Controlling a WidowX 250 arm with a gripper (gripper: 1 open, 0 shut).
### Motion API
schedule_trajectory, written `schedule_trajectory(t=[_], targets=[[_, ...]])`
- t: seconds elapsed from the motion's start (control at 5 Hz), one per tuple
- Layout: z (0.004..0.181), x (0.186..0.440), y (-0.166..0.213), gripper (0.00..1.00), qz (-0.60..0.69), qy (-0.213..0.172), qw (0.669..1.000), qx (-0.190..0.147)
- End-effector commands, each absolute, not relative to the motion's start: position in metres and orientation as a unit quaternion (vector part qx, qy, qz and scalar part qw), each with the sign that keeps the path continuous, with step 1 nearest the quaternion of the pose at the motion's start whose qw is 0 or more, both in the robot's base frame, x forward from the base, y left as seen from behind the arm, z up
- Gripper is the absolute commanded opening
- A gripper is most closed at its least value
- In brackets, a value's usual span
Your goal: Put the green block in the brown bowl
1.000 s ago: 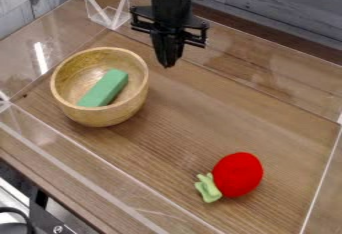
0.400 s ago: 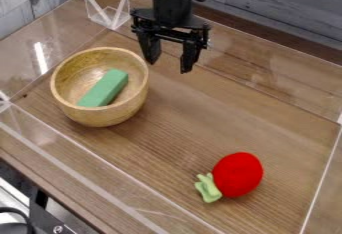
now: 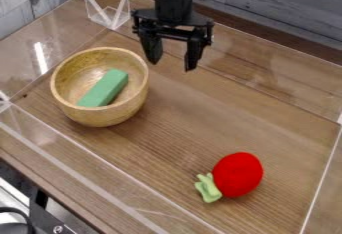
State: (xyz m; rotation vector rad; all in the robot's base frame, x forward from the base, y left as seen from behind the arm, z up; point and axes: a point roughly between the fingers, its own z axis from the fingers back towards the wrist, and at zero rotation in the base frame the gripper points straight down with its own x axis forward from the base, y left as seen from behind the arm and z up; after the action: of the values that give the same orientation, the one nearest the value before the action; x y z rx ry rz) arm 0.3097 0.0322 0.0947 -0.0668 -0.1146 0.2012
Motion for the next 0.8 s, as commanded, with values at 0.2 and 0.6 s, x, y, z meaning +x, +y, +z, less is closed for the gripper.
schedule_trajectory(t=[0.2, 0.6], targets=[[0.143, 0.300, 0.020, 1.00, 0.090, -0.097, 0.990, -0.050], [0.143, 0.311, 0.009, 1.00, 0.064, -0.100, 0.992, -0.049]])
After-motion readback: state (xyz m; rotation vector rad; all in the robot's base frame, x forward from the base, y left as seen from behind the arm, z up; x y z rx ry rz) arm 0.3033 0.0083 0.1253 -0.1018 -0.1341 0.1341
